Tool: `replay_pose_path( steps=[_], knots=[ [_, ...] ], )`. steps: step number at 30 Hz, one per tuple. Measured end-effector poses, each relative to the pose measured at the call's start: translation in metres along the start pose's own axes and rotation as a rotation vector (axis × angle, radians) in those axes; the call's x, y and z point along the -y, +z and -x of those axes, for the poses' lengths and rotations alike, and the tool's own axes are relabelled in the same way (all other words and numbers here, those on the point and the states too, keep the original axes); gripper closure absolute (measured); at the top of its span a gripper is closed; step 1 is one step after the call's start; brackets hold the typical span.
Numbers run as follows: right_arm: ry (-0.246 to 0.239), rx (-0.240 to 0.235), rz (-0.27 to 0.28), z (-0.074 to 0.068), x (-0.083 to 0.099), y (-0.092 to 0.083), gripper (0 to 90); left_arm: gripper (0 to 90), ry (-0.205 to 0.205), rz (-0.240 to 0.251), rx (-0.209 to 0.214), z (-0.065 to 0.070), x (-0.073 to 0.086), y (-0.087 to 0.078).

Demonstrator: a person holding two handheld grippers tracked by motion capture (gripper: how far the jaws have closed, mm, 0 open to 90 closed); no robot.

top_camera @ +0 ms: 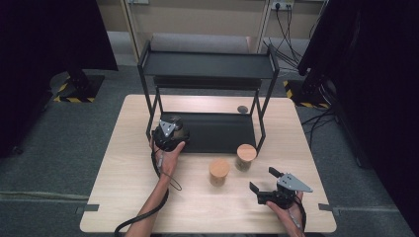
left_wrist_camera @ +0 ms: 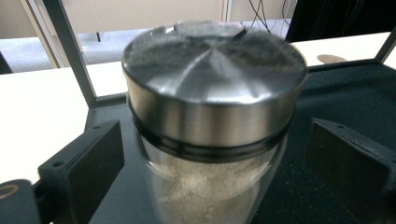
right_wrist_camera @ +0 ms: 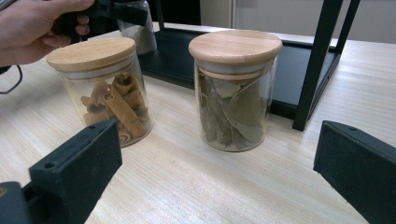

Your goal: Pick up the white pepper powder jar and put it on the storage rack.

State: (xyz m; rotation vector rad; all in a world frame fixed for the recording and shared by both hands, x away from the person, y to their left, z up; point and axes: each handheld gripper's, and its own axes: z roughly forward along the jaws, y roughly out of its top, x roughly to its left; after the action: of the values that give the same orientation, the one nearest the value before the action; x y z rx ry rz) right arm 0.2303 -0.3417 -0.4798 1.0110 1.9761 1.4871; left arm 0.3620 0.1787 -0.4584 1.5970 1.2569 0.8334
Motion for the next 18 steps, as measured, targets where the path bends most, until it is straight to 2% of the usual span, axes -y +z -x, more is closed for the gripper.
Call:
replay_pose_path(
  steps=[7, 10, 18],
  knots=[
    [0.0, 0.0, -0.001, 0.0, 0.0, 0.0, 1.1, 2.4, -0.01, -0.004, -0.002, 0.003, -0.001, -0.004],
    [0.0, 0.0, 0.0, 0.0, 0.0, 0.0, 1.1, 2.4, -0.026, -0.008, -0.003, 0.005, -0.001, -0.006],
    [-0.001, 0.0, 0.0, 0.0, 0.0, 0.0, 1.1, 4.6, -0.022, -0.008, 0.004, 0.006, 0.0, -0.012]
  ],
)
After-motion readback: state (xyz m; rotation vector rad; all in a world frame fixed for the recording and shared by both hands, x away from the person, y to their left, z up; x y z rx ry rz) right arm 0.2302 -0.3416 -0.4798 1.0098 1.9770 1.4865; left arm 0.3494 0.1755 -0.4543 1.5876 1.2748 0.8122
